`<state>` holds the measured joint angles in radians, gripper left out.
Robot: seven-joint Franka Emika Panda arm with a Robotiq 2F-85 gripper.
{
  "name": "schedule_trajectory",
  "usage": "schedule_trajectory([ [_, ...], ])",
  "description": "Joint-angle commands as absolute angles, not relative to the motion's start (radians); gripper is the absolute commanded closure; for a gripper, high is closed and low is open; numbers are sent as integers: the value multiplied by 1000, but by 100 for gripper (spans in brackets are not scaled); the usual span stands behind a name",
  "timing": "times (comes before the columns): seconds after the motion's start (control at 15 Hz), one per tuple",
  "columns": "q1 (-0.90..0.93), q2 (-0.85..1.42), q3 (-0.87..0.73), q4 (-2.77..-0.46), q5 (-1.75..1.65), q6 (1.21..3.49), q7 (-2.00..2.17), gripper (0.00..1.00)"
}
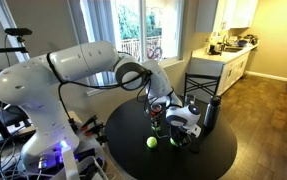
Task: Put the tennis ball inside the container
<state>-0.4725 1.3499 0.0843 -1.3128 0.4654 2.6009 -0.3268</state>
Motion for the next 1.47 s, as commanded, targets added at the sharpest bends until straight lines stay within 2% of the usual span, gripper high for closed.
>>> schedule_trajectory([
  [0.0, -507, 1370, 120, -1280, 429, 2584, -308, 58],
  [0.2, -497, 1359, 105, -1288, 469, 2583, -329, 64],
  [0.53, -512, 1300, 129, -1342, 484, 2588, -351, 65],
  [1.4, -622, 868, 426, -1729, 519, 2595, -521, 65],
])
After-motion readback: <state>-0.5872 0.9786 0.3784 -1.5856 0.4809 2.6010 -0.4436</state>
